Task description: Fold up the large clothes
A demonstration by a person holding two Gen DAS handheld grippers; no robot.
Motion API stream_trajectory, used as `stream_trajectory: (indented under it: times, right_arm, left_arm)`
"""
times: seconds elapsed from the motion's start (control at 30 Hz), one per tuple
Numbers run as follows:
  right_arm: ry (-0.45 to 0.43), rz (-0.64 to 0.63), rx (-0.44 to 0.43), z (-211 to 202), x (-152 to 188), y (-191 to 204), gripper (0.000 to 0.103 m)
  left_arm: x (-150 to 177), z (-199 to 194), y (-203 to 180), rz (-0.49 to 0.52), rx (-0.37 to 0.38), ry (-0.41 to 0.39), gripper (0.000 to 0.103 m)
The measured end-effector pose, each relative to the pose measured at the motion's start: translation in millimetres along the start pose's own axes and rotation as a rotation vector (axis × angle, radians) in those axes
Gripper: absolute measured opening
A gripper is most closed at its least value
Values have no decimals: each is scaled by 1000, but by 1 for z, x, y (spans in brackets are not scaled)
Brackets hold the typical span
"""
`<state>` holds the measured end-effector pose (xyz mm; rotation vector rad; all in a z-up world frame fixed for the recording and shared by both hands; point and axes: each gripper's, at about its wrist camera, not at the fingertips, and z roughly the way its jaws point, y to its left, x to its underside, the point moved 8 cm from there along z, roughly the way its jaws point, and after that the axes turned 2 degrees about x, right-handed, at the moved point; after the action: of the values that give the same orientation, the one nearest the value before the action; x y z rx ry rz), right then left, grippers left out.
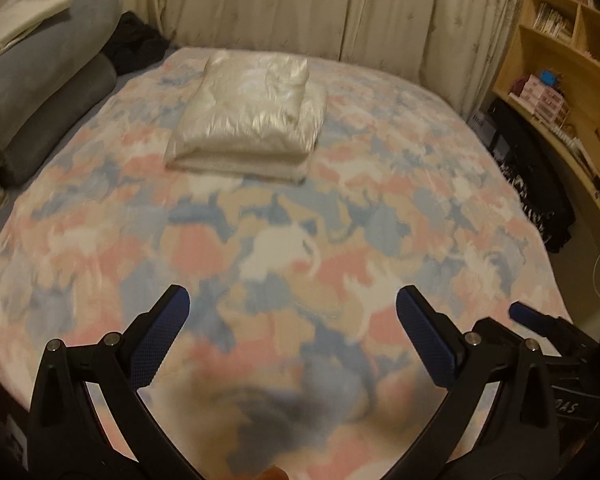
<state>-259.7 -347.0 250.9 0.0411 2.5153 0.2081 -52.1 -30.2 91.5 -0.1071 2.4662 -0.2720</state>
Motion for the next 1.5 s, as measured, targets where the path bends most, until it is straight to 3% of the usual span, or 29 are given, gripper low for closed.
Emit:
stream_trajectory:
  times: [0.1, 0.3, 0.57, 0.87, 1.5]
  right_arm:
    - [6, -5, 76, 20, 24, -13, 97]
    - [-20, 36, 119, 26, 68, -23, 97]
    - [-58, 21, 209, -4, 106, -22, 97]
    - [-97, 26, 248, -29, 117, -18, 97]
    - [-100, 21, 255, -23, 120, -13, 97]
  left_arm:
    - [28, -7, -13, 8, -4, 13, 103]
    - [67, -32, -37, 82, -75, -15, 103]
    - [89, -57, -60, 128, -76, -13, 103]
    - [92, -72, -74, 146, -70, -44, 103]
    - [90, -76, -74, 110, -71, -26, 103]
